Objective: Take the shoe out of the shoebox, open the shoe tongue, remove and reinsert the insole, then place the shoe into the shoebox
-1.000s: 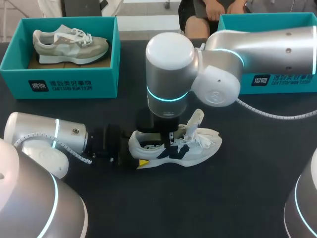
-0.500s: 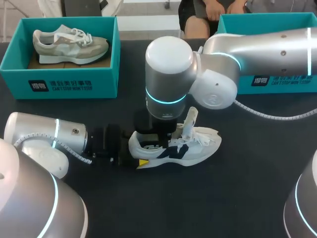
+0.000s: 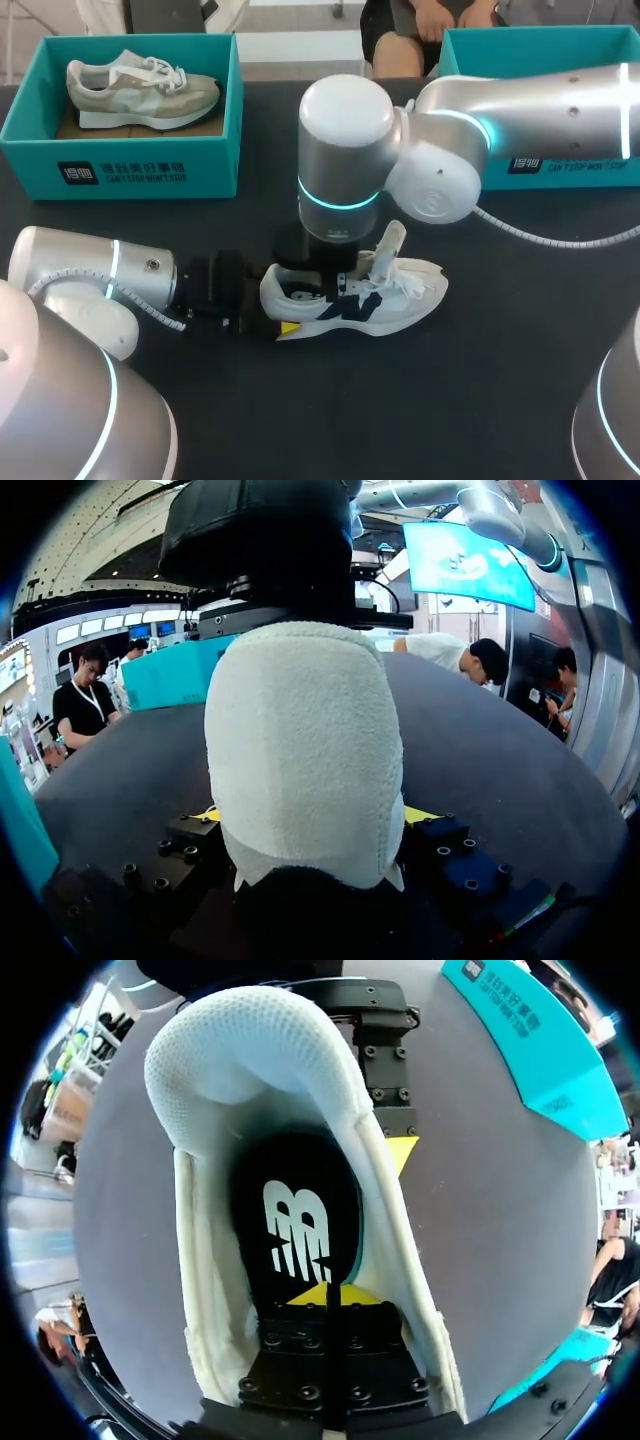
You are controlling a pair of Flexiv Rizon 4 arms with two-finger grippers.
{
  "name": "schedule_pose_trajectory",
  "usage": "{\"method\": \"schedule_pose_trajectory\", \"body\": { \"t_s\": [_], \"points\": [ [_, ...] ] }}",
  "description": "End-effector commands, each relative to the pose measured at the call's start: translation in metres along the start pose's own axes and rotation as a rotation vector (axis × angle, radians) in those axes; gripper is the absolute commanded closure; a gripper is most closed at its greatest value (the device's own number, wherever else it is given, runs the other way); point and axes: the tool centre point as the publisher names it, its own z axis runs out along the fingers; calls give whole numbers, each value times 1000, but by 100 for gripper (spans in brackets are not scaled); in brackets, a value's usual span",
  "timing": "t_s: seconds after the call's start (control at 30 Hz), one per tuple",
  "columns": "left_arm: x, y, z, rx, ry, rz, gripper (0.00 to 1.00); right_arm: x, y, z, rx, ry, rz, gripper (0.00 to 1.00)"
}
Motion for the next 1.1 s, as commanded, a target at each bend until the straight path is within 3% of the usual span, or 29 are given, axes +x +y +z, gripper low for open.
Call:
{"method": "schedule_pose_trajectory", "body": {
  "t_s": [0.03,0.27,0.7,1.1],
  "points": [
    [2,1,2,-4,0,0,100,5,-17,-15,-19,-55,10,100],
    [2,1,2,-4,0,0,100,-4,-25,-39,-27,-103,14,100],
    [2,1,2,-4,0,0,100,-9,-39,-65,-7,-156,16,100],
    [2,1,2,-4,0,0,100,-6,-41,-79,-101,-192,-18,100]
  ]
}}
